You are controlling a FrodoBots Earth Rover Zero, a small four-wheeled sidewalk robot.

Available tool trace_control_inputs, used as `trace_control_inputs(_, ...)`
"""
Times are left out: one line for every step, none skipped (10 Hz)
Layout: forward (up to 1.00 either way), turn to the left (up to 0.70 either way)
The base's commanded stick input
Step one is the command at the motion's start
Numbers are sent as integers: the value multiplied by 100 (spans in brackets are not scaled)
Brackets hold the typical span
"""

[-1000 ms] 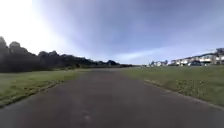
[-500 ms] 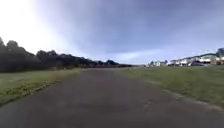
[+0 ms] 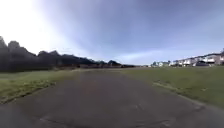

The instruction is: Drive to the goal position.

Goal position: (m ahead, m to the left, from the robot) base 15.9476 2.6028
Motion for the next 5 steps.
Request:
trace_control_inputs(100, 0)
trace_control_inputs(100, 0)
trace_control_inputs(100, 0)
trace_control_inputs(100, 0)
trace_control_inputs(100, 0)
